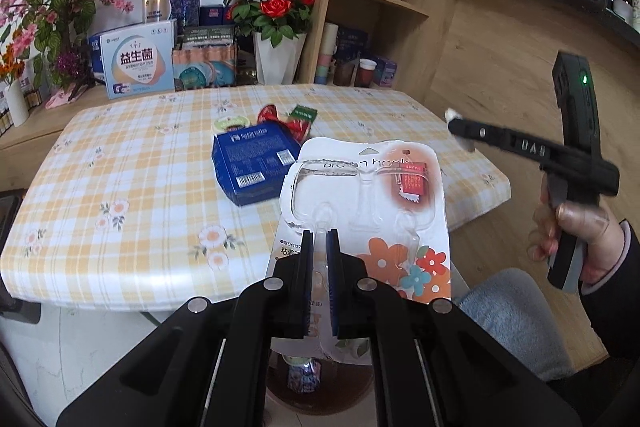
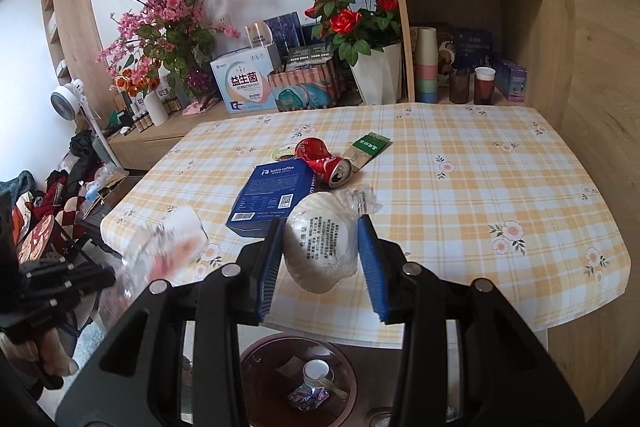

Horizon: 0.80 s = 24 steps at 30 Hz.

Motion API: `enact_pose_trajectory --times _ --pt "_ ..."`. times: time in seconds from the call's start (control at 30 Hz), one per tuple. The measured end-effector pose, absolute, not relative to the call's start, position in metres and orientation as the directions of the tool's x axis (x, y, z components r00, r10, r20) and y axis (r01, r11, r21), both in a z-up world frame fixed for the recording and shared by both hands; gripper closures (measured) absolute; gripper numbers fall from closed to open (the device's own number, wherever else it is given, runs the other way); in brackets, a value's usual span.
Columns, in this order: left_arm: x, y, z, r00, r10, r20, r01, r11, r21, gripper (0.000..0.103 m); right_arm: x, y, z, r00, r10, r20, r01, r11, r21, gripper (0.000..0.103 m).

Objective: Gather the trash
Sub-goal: 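Drop the clear bag in the bin with left gripper while right gripper carries cup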

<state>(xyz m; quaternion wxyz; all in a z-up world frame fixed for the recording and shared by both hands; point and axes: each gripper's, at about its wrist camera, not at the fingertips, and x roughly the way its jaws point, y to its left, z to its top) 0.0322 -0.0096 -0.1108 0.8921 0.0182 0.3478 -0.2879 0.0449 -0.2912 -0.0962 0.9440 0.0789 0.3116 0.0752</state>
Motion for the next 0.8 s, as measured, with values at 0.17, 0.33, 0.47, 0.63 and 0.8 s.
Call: enact_pose_trajectory --times 0.17,0.33,0.47,0.63,0.8 --pt "0.017 -0.016 -0.131 0.535 -0.504 -0.678 0.542 0.821 -0.182 0.096 0.03 -0.293 -0.089 0.806 0.19 -0.56 -0.091 0.975 0.2 0.063" --pt "0.011 -0.023 -0.15 0.493 -0.502 -0.711 0.554 0.811 -0.188 0.096 0.027 -0.299 -0.089 0.807 0.186 -0.56 -0.079 0.975 0.209 0.063" --pt "0.012 -0.028 -0.166 0.458 -0.503 -0.733 0.552 0.807 -0.208 0.096 0.031 -0.302 -0.093 0.804 0.185 -0.565 -0.072 0.974 0.216 0.063" --pt "0.018 -0.028 -0.174 0.437 -0.512 -0.74 0.541 0.806 -0.239 0.071 0.036 -0.304 -0.099 0.794 0.19 -0.577 -0.07 0.972 0.224 0.063" --pt "0.024 -0.013 -0.156 0.535 -0.483 -0.694 0.478 0.85 -0.223 0.036 0.039 -0.301 -0.105 0.782 0.203 -0.589 -0.08 0.97 0.229 0.063"
